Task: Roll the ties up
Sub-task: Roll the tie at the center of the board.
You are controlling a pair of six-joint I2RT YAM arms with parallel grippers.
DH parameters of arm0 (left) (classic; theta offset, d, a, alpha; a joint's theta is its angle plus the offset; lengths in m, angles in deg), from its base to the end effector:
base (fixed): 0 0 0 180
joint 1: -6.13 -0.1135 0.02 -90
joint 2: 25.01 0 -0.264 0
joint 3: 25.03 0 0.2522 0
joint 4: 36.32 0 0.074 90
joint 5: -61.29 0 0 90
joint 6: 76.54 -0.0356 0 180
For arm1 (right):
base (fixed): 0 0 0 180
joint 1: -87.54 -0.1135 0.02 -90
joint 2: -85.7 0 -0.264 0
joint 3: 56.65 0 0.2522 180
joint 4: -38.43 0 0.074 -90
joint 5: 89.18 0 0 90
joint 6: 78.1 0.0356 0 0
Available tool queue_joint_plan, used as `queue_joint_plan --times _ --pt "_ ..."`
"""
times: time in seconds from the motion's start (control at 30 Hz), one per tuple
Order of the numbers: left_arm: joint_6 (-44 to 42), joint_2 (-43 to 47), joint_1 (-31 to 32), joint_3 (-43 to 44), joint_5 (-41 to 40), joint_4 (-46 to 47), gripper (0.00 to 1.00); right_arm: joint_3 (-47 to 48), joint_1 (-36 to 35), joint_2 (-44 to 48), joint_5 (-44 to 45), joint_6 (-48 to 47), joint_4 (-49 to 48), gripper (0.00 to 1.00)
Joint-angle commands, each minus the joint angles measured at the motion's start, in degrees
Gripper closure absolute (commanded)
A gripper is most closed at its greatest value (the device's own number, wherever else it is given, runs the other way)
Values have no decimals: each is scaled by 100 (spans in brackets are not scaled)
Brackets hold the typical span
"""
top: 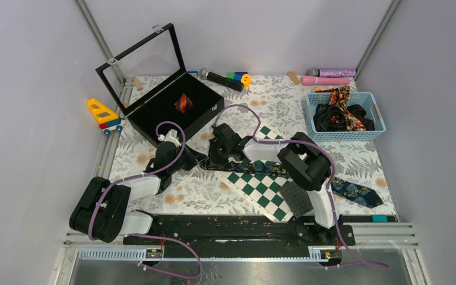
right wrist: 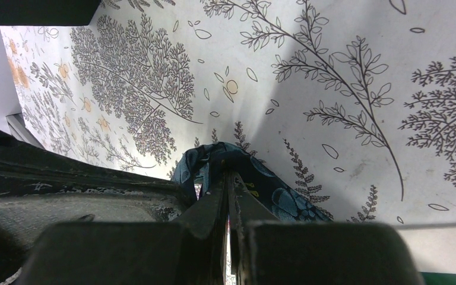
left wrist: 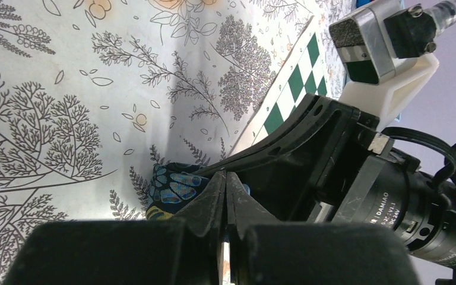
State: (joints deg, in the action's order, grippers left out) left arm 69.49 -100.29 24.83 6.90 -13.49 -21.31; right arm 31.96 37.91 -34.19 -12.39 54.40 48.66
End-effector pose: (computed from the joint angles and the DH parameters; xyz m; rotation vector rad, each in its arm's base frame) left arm 0.2165 -0.0831 0.1443 -0.5430 2.1609 -1.0403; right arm 0.2843 0.3469 0.1394 -0.2881 2.5087 1.0204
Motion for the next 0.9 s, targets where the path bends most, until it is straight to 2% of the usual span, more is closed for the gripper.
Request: queue_joint_plan --times 0.0,0.27,0.53,0.87 --pt "162 32 41 -30 89 444 100 -172 -29 94 -41 116 -244 100" --pt "482 88 183 -194 39 717 100 -426 -20 93 -101 644 -910 100" --pt "736 -126 338 -401 -8 1136 100 -558 -5 100 -112 815 -1087 100" --pt "881 -429 356 -542 -19 1573 100 -912 99 689 85 827 -1163 100"
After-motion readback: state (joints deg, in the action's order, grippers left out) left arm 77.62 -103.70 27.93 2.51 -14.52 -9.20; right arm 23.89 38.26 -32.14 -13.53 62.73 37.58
